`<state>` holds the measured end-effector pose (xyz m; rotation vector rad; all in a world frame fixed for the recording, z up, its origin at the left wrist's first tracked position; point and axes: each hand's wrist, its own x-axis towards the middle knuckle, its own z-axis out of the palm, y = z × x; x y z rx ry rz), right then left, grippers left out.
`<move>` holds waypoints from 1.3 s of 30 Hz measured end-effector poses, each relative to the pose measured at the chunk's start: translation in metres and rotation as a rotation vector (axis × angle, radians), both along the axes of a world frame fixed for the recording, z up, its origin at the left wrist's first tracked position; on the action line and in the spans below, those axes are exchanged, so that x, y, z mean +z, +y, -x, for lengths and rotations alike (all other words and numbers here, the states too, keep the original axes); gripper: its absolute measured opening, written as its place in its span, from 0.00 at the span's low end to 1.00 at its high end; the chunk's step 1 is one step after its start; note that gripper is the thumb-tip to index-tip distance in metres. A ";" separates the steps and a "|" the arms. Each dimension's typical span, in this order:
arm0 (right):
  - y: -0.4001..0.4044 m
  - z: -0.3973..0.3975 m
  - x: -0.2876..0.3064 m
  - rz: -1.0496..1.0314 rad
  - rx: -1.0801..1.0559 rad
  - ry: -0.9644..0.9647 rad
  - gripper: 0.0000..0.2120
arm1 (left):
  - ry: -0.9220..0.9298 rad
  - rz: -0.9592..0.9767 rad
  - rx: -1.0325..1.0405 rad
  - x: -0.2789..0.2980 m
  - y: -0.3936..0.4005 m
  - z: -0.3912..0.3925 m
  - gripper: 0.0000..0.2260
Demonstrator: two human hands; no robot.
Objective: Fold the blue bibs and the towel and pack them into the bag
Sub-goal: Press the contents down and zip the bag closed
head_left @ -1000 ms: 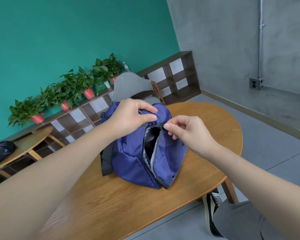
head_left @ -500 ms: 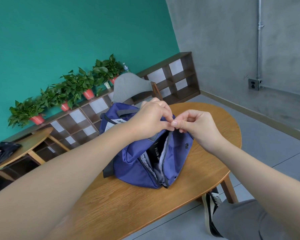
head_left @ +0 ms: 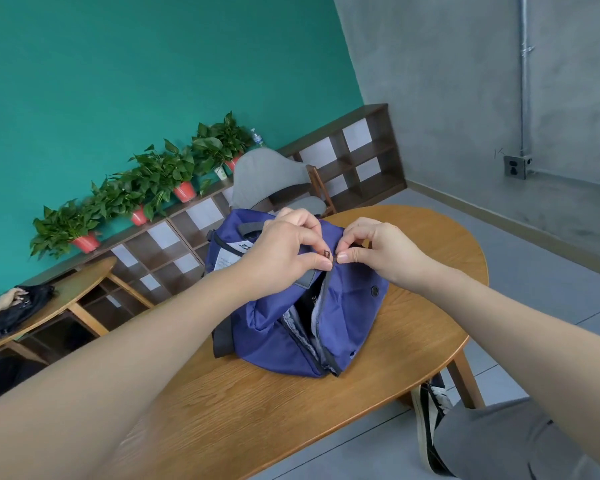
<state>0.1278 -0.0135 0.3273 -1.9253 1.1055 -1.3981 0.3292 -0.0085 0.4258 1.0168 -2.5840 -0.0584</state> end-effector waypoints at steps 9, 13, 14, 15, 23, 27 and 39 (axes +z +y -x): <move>0.002 -0.007 -0.006 0.017 -0.196 -0.016 0.07 | -0.021 0.208 0.005 -0.014 0.026 -0.035 0.02; 0.006 -0.011 -0.002 0.022 -0.213 0.037 0.09 | -0.005 0.257 0.009 -0.023 0.033 -0.043 0.01; 0.007 -0.012 -0.001 0.014 -0.222 0.047 0.09 | 0.007 0.270 0.010 -0.024 0.035 -0.044 0.01; 0.008 -0.012 0.001 0.008 -0.231 0.056 0.09 | 0.028 0.292 0.010 -0.027 0.036 -0.045 0.01; 0.018 -0.016 0.007 0.022 -0.207 0.132 0.07 | 0.265 0.633 0.034 -0.075 0.054 -0.065 0.03; 0.021 -0.019 0.010 0.020 -0.177 0.148 0.06 | 0.271 0.691 0.045 -0.075 0.053 -0.068 0.03; 0.018 -0.011 0.007 -0.025 -0.210 0.130 0.02 | 0.201 0.693 -0.012 -0.057 0.031 -0.032 0.04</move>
